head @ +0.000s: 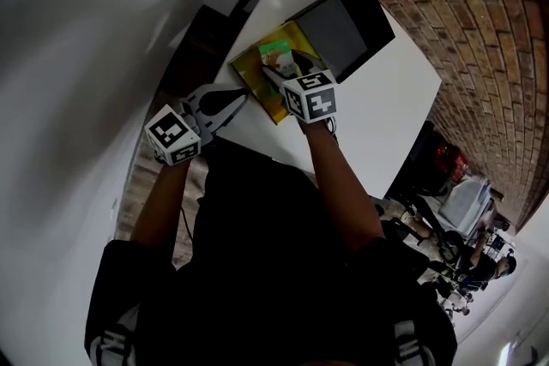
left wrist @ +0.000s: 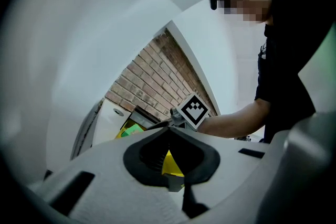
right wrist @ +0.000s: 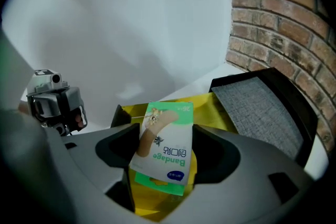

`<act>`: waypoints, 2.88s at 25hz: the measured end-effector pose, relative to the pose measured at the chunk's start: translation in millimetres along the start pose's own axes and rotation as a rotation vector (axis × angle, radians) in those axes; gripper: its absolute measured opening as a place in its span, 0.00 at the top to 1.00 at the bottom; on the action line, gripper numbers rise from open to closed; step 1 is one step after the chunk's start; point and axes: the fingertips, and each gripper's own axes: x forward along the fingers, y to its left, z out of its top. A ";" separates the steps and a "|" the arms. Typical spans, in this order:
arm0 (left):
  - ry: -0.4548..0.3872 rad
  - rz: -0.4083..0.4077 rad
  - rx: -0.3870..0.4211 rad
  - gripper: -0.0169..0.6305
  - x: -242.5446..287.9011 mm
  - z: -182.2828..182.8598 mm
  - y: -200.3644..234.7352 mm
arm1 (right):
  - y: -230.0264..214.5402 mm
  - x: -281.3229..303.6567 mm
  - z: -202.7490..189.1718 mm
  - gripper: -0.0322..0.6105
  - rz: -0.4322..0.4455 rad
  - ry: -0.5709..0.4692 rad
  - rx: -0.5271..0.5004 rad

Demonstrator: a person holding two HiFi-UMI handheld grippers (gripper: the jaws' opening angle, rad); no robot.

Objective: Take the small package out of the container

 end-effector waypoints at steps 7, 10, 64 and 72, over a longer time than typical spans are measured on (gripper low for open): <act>0.008 0.014 0.054 0.95 0.3 13.1 -17.4 | 2.3 -36.6 23.2 0.46 0.014 -0.124 -0.029; -0.001 0.024 0.094 0.95 4.8 26.4 -24.8 | 3.2 -60.4 37.4 0.46 0.029 -0.210 -0.042; 0.004 -0.139 0.460 0.95 146.9 62.6 -346.6 | -30.3 -574.8 -118.4 0.46 0.362 -1.302 -0.002; -0.009 -0.118 0.460 0.95 145.6 62.1 -346.7 | -27.8 -567.6 -128.3 0.46 0.408 -1.312 -0.007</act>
